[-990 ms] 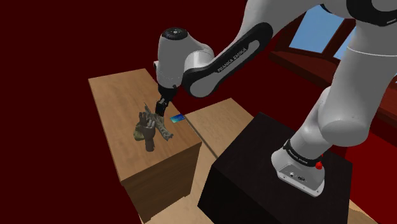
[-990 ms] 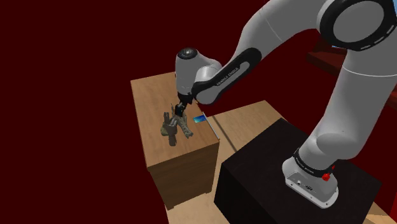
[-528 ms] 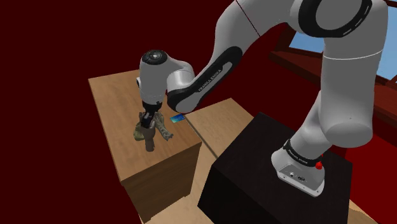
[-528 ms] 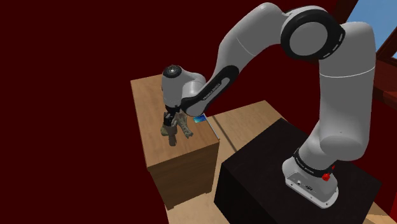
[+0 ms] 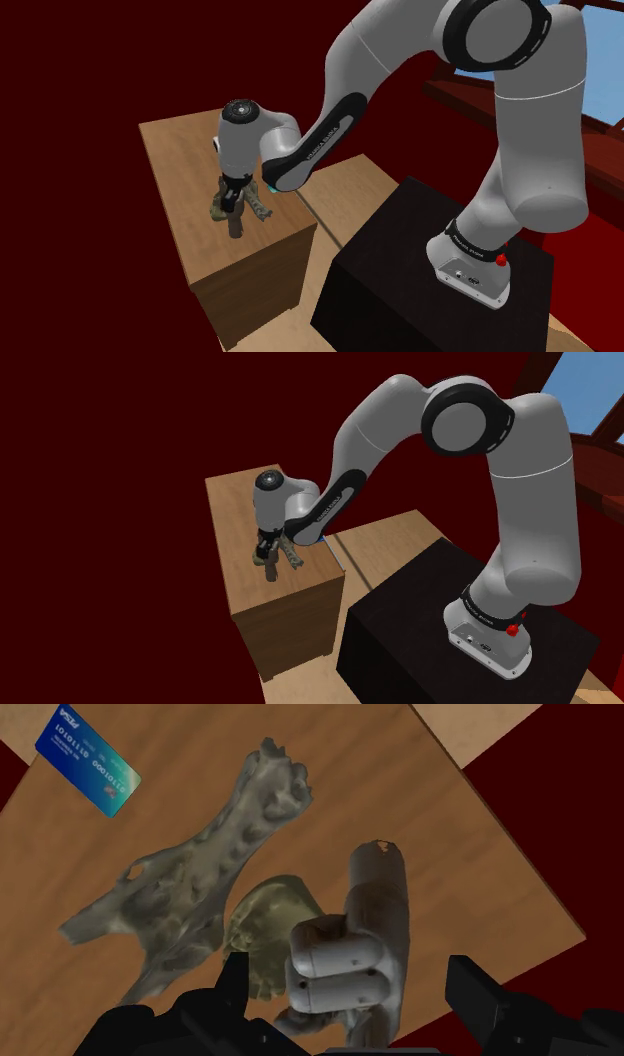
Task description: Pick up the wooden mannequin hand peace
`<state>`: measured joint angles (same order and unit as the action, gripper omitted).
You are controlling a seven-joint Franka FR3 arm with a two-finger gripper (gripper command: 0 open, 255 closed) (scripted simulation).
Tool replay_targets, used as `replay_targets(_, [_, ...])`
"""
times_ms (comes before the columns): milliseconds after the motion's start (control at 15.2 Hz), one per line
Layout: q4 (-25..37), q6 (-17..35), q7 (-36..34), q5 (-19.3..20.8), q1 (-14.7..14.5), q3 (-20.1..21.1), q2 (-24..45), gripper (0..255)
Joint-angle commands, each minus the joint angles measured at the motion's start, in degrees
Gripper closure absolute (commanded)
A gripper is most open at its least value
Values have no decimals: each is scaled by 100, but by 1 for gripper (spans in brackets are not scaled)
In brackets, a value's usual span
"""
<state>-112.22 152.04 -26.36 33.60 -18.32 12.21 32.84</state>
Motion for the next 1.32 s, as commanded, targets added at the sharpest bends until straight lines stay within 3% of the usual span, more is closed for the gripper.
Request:
replay_targets(0, [45,35,-32,35,-28,-30,79,0])
replay_targets(66, [56,28,-28,31,-27,-28,83,255])
replay_targets(660, [45,34,-32,34,-27,-30,79,255])
replay_targets(1254, [-53,-395,298,-317,171,247,-460,255])
